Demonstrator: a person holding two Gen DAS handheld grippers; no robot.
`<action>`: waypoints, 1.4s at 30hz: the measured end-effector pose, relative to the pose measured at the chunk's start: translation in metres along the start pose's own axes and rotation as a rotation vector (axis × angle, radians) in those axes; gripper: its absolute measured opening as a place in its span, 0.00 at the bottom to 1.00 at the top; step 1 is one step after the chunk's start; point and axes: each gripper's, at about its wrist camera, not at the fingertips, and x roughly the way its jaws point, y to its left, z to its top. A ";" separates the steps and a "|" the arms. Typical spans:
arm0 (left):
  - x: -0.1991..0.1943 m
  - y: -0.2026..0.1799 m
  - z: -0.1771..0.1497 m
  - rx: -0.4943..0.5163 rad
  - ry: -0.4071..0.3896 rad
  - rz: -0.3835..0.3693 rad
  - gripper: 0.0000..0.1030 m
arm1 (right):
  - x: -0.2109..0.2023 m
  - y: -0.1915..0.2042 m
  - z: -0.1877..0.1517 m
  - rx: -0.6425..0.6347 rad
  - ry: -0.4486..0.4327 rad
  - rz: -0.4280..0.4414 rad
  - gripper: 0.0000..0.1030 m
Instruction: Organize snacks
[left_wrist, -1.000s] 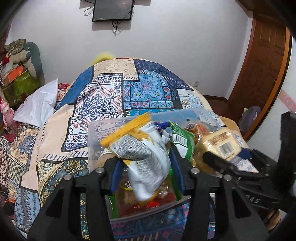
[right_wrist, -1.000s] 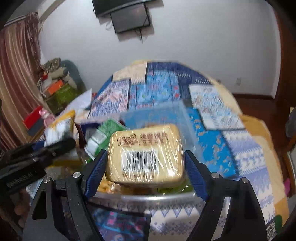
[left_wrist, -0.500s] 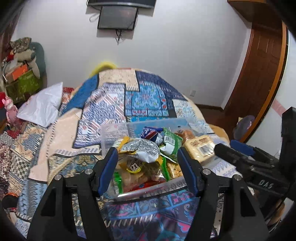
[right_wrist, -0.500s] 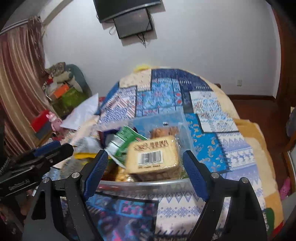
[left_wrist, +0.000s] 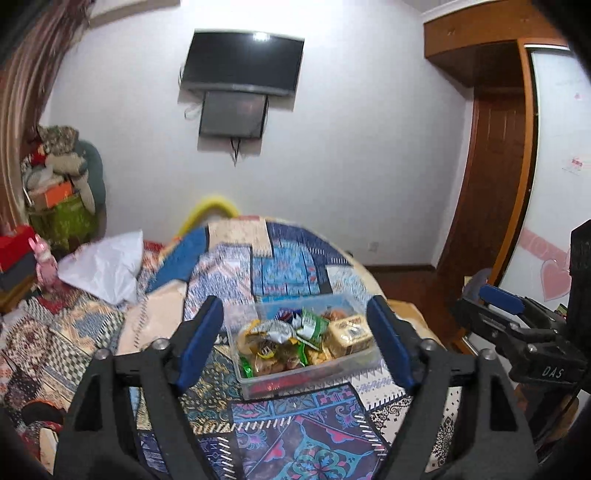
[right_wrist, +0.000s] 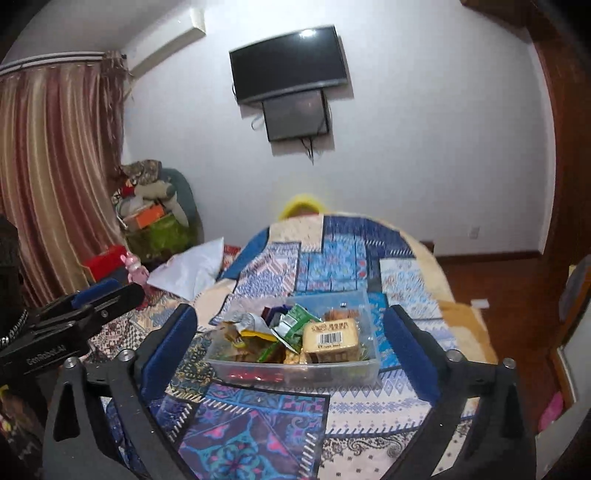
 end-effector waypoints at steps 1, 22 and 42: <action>-0.008 -0.003 0.000 0.010 -0.017 0.002 0.83 | -0.004 0.002 0.000 -0.009 -0.007 -0.003 1.00; -0.036 -0.015 -0.017 0.054 -0.042 0.055 0.98 | -0.029 0.011 -0.022 -0.013 -0.004 -0.026 1.00; -0.032 -0.014 -0.020 0.048 -0.025 0.043 0.98 | -0.034 0.012 -0.027 -0.004 0.002 -0.019 1.00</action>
